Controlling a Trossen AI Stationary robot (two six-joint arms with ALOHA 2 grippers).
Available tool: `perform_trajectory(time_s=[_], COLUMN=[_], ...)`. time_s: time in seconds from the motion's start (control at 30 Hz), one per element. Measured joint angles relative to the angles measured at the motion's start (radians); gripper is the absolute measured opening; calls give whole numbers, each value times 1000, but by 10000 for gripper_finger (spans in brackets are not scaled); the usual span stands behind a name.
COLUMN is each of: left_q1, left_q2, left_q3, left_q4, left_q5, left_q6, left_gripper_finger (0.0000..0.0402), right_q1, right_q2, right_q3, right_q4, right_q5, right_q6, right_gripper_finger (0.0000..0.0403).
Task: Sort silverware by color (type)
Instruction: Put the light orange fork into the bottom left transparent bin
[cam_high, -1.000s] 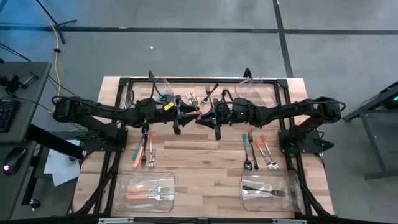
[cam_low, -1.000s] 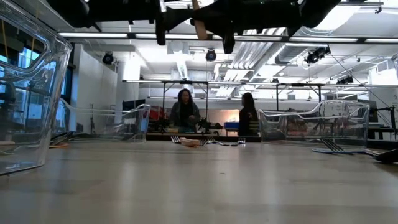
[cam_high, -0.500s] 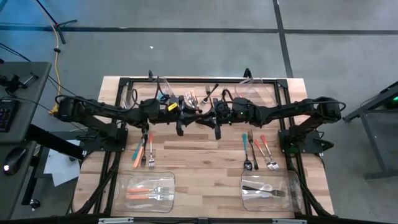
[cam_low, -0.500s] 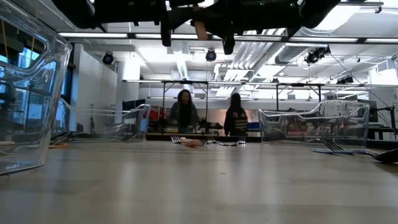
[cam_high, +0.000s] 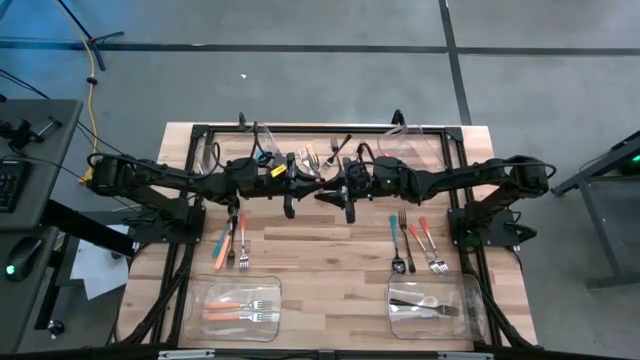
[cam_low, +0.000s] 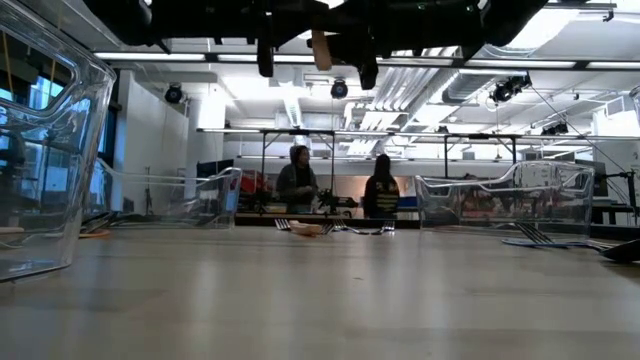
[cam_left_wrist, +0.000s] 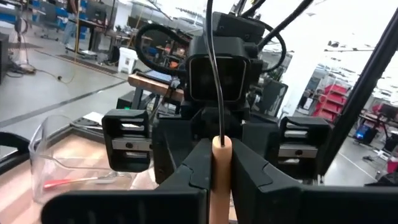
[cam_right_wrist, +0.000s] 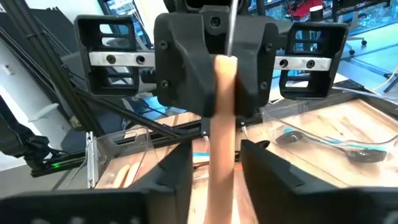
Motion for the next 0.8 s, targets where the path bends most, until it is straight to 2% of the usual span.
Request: perform_trajectory(time_s=[0.13,0.3,0.57,0.7,0.8], left_q1=[6,23,34,33,33], left_q2=[-1,-55,-249,-350,-427], left_q3=[0,-1,-2,-58,-125], left_q4=[-48,-142,-459,-472,-453], left_q5=[28,54,50,14,-39], left_q6=[-1,0,79,77,46], left_gripper_finger=[16,16,16,16,16], right_q1=[0,-12,-56,-66,-65], right_q2=[-17,-90,-272,-348,-400], right_q3=[0,0,0,-1,-44], right_q4=[-38,-231,-594,-713,-708], right_q5=[0,6,71,71,71], right_q6=[14,-15,-46,-51,-44], right_gripper_finger=[155,174,178,178,178])
